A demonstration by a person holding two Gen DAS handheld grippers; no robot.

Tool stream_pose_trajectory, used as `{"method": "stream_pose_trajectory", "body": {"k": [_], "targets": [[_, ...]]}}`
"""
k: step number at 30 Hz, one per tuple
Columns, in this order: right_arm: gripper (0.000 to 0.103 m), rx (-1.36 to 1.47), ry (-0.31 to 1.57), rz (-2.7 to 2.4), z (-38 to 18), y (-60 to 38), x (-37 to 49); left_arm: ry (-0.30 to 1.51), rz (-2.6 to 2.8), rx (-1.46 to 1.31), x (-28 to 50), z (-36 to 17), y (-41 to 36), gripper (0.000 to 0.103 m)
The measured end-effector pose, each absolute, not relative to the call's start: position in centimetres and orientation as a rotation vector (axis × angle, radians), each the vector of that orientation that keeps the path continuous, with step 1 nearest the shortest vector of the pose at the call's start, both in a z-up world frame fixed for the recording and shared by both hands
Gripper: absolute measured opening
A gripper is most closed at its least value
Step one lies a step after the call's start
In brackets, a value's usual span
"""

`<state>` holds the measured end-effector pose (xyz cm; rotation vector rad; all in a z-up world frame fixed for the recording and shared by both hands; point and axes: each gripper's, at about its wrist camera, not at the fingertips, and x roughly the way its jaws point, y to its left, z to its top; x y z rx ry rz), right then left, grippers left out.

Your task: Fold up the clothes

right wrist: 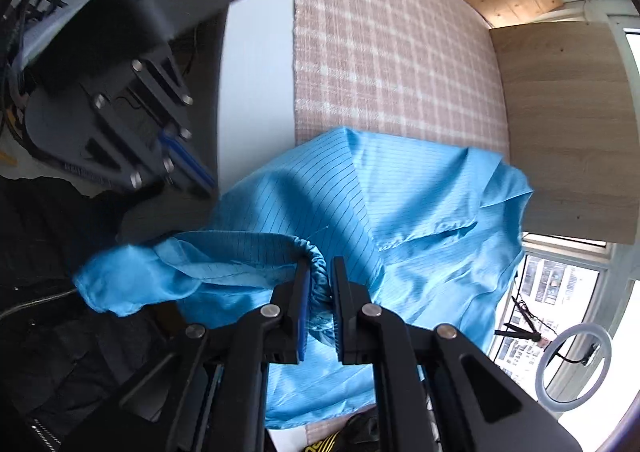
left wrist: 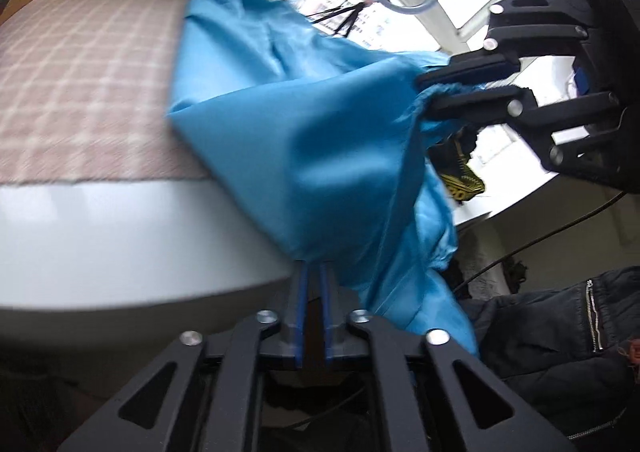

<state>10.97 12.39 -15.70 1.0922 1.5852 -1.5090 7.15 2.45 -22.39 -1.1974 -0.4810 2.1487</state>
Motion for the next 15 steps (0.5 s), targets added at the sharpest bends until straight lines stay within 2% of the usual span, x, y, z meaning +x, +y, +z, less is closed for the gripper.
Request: {"method": "stream_pose_trajectory", "body": {"k": [9, 14, 15], "targets": [[0.009, 1.075, 1.520, -1.525, -15.9, 11.9, 10.8, -0.486, 2.131, -1.159, 8.8, -22.0, 5.7, 0.010], [0.010, 1.059, 1.493, -1.516, -15.9, 11.7, 11.1, -0.481, 2.170, -1.118, 10.2, -20.1, 6.1, 0.025], [0.010, 1.057, 1.489, -1.510, -15.9, 11.6, 11.2, -0.470, 2.190, -1.110, 10.5, -19.7, 6.3, 0.031]]}}
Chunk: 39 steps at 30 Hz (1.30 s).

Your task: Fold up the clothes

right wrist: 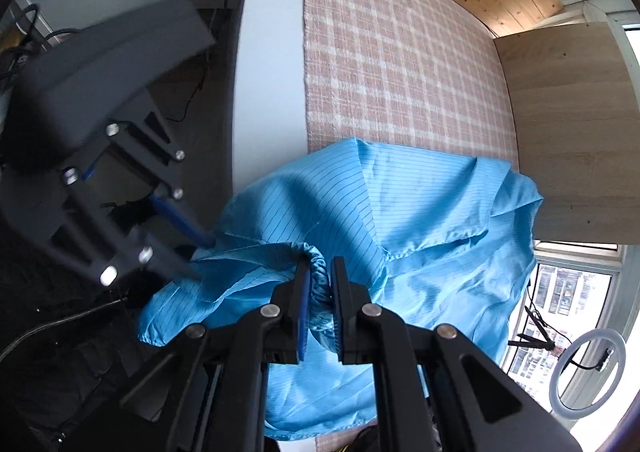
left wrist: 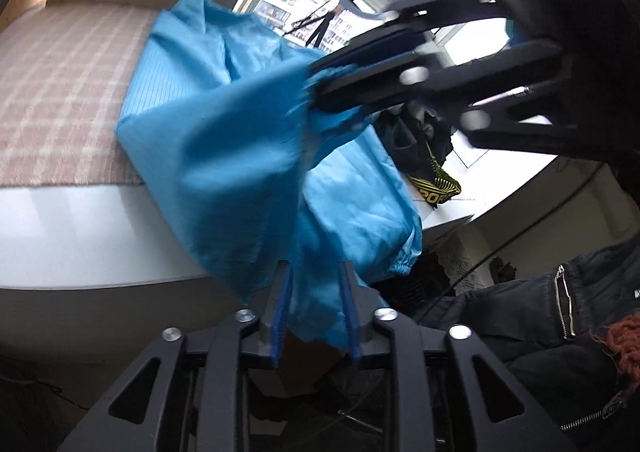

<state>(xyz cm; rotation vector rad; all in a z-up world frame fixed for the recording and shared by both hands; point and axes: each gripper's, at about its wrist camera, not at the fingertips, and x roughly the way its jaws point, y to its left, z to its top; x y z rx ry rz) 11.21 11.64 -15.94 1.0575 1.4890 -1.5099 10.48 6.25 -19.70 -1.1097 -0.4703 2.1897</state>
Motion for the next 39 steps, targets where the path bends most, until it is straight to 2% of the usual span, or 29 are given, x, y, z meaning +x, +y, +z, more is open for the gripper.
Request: {"method": "stream_pose_trajectory", "body": {"k": [1, 8, 10, 14, 15, 16, 17, 18, 19, 22, 23, 27, 33, 35, 39], "targets": [[0.010, 1.056, 1.485, -1.504, -16.0, 11.6, 11.3, -0.460, 2.215, -1.108, 10.6, -19.5, 6.2, 0.034], [0.010, 1.047, 1.468, -1.492, -15.9, 11.2, 11.5, -0.389, 2.301, -1.192, 10.4, -19.4, 7.0, 0.035], [0.010, 1.056, 1.449, -1.493, -15.7, 11.1, 11.3, -0.426, 2.336, -1.217, 10.4, -19.5, 7.2, 0.042], [0.010, 1.081, 1.397, -1.496, -15.3, 11.0, 10.9, -0.537, 2.379, -1.195, 10.9, -20.0, 7.2, 0.041], [0.010, 1.106, 1.361, -1.490, -15.2, 11.0, 10.7, -0.531, 2.384, -1.212, 11.1, -20.5, 7.0, 0.029], [0.010, 1.130, 1.325, -1.483, -15.0, 11.0, 10.5, -0.526, 2.389, -1.230, 11.2, -21.0, 6.8, 0.007], [0.012, 1.168, 1.279, -1.457, -14.9, 11.1, 10.4, -0.520, 2.394, -1.248, 11.3, -21.5, 6.7, 0.003], [0.013, 1.218, 1.219, -1.418, -14.6, 11.4, 10.3, -0.533, 2.393, -1.265, 11.7, -22.0, 6.1, 0.003], [0.018, 1.263, 1.141, -1.395, -14.1, 12.1, 10.1, -0.584, 2.378, -1.281, 12.4, -22.7, 4.8, 0.003], [0.051, 1.359, 0.934, -1.368, -12.6, 14.6, 9.5, -0.613, 2.442, -1.354, 15.3, -24.2, 1.3, 0.004], [0.052, 1.367, 0.918, -1.384, -12.6, 15.5, 9.3, -0.620, 2.447, -1.393, 15.9, -24.7, 0.3, 0.004], [0.052, 1.447, 0.855, -1.477, -14.6, 18.3, 7.5, -0.519, 2.518, -1.539, 17.0, -26.1, -1.9, 0.011], [0.050, 1.507, 0.738, -1.621, -20.8, 18.4, 5.3, -0.658, 2.479, -1.526, 15.8, -27.5, -2.8, 0.014], [0.031, 1.483, 0.716, -1.633, -22.2, 17.5, 5.3, -0.674, 2.480, -1.495, 15.0, -27.5, -2.5, 0.014], [0.028, 1.421, 0.745, -1.676, -24.2, 16.0, 5.5, -0.633, 2.467, -1.486, 13.4, -27.7, -1.1, 0.018]]}}
